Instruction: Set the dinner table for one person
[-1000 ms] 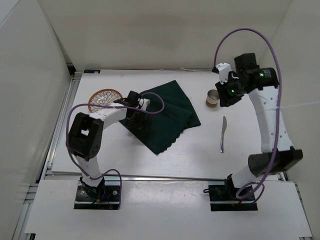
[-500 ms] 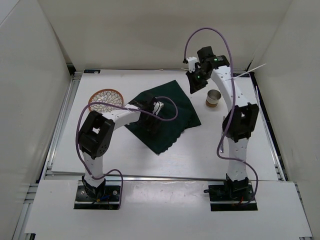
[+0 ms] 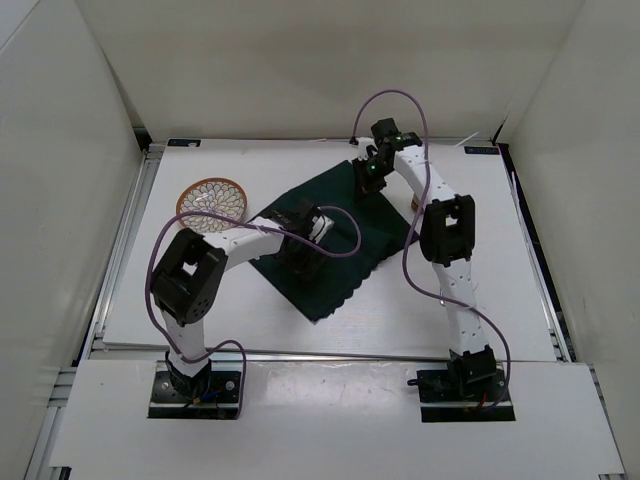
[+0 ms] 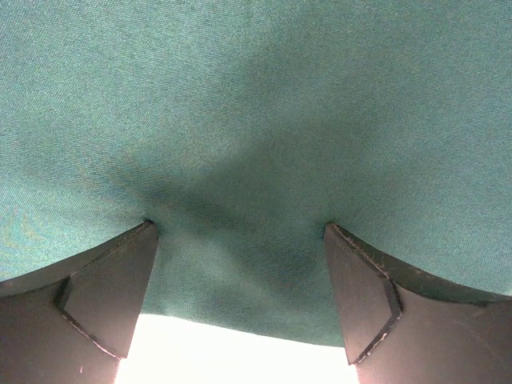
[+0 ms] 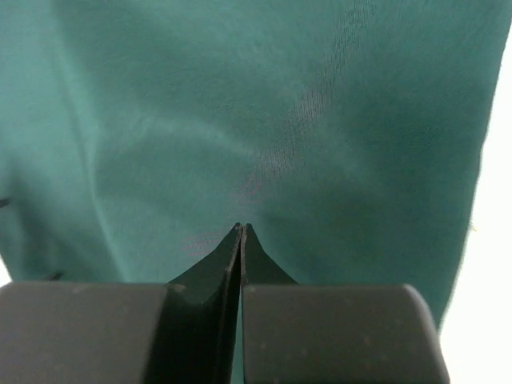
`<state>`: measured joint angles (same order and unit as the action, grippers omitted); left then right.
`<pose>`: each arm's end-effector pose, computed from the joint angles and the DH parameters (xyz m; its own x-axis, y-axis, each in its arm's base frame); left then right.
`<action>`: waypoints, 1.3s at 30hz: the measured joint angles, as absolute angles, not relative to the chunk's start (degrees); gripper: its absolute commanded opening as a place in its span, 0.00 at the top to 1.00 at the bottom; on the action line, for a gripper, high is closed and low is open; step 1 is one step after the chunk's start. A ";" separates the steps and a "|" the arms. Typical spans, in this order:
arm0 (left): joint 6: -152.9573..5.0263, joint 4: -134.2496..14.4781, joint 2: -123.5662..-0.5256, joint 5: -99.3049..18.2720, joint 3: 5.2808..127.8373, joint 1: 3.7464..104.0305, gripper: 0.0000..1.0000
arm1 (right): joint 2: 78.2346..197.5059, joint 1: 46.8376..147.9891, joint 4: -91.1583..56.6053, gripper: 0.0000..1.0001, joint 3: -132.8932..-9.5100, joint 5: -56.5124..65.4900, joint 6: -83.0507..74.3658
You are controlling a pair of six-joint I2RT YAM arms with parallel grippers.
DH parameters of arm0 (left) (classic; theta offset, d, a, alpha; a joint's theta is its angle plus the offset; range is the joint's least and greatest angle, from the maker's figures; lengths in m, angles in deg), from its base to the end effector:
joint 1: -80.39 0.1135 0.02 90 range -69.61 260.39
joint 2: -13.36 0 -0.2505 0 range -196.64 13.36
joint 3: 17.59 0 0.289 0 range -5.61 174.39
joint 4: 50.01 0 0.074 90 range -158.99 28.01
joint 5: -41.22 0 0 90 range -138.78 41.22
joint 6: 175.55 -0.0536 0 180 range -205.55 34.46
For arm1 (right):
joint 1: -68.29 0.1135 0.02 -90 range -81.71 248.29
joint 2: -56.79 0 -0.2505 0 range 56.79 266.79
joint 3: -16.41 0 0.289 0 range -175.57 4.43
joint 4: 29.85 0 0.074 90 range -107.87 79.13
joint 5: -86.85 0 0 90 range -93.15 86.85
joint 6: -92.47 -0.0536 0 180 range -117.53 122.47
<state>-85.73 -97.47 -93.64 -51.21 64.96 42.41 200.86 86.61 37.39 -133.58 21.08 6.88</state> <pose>0.3135 -0.2419 0.1122 -0.7474 0.5875 -0.3104 0.6068 0.7938 0.0413 0.5335 0.1998 0.1825 -0.7940 -0.3367 -0.5062 -0.5362 0.7802 0.3221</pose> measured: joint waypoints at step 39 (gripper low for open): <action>-87.48 -103.59 -95.08 -63.65 68.17 56.77 0.09 | 176.62 89.56 45.39 1.00 -94.09 6.41 25.24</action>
